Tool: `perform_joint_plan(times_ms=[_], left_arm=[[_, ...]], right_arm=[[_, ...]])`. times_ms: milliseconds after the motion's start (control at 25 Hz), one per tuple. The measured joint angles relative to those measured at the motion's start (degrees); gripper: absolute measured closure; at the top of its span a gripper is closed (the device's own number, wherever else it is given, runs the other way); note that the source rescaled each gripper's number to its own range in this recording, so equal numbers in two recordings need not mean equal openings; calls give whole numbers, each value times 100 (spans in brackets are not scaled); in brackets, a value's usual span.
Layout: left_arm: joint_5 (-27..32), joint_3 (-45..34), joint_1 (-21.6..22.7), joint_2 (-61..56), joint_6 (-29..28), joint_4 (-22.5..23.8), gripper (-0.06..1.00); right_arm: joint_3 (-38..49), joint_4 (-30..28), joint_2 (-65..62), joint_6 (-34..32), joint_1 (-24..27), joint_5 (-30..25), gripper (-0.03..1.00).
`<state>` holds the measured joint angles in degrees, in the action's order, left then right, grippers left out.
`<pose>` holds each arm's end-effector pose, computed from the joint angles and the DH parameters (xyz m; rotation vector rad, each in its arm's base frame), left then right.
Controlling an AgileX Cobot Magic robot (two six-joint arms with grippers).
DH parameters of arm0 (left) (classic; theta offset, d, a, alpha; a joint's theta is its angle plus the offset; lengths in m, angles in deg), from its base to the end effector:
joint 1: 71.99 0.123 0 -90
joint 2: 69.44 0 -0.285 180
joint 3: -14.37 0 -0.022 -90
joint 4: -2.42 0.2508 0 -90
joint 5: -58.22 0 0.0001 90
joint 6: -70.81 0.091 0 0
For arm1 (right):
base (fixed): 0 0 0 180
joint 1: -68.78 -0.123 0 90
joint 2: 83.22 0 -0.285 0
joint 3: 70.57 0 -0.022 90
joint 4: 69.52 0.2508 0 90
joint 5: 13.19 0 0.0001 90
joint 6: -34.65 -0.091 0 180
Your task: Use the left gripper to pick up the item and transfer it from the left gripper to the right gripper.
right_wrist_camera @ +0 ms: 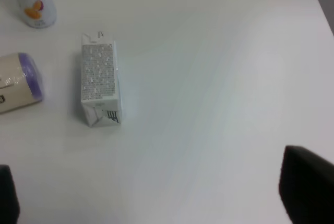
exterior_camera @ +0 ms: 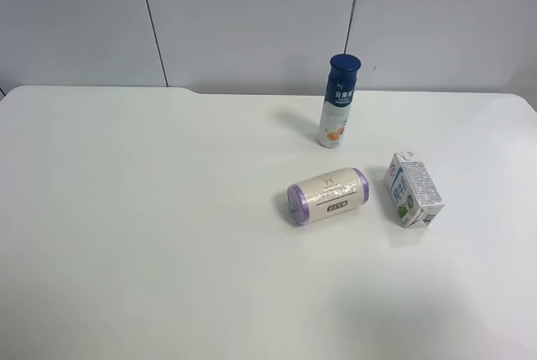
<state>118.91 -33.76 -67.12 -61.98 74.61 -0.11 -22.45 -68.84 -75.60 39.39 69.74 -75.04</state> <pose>-0.0063 -0.0041 0.2796 -0.0166 2.0289 0.0428 -0.0070 0.0011 0.2779 -0.0685 2.0515 -0.0476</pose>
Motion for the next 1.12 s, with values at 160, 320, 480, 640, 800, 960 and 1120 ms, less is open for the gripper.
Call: perform_joint_plan(times_ms=[160,320,480,640,800,960,1120], left_arm=[[0,0,0,0,0,0,-5],[0,0,0,0,0,-5,-5],[0,0,0,0,0,-5,-5],[0,0,0,0,0,-5,-5],[0,0,0,0,0,-5,-5],[0,0,0,0,0,-5,-5],[0,0,0,0,-5,-5,-5]], right_arm=[[5,0,0,7,0,79,-3],[5,0,0,7,0,99,-3],[5,0,0,7,0,99,-3],[5,0,0,7,-83,103,-3],[5,0,0,7,-423,103,-3],[5,0,0,7,-459,103,-3],[5,0,0,7,-459,103,-3]])
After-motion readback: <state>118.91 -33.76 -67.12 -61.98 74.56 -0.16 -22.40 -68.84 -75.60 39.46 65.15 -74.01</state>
